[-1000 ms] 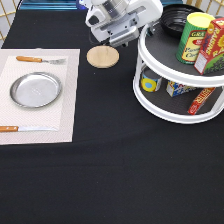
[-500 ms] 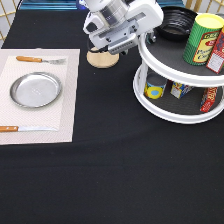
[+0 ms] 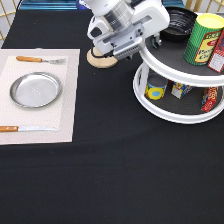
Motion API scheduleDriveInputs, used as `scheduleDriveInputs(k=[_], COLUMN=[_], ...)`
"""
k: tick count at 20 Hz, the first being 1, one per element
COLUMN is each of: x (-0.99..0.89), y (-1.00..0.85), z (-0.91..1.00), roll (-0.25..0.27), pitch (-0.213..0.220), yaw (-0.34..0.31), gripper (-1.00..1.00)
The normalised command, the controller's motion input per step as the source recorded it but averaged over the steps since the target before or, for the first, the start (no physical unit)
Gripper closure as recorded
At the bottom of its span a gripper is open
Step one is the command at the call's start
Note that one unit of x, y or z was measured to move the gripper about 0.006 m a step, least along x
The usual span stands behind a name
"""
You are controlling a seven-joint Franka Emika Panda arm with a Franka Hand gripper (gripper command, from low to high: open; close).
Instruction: Pick up the bowl from the lazy Susan and put bowl on the plate
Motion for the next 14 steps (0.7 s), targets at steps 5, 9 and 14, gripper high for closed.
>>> scheduleDriveInputs(k=[5,9,14], x=[0.65,0.67,0.56], y=[0.0,0.01,0.01], z=[0.01,0.14,0.21], roll=[0.002,0.0,0.017], pitch=[-0.006,0.0,-0.021], yaw=[0.165,0.162,0.166], gripper=[-1.0,-1.0,-1.0])
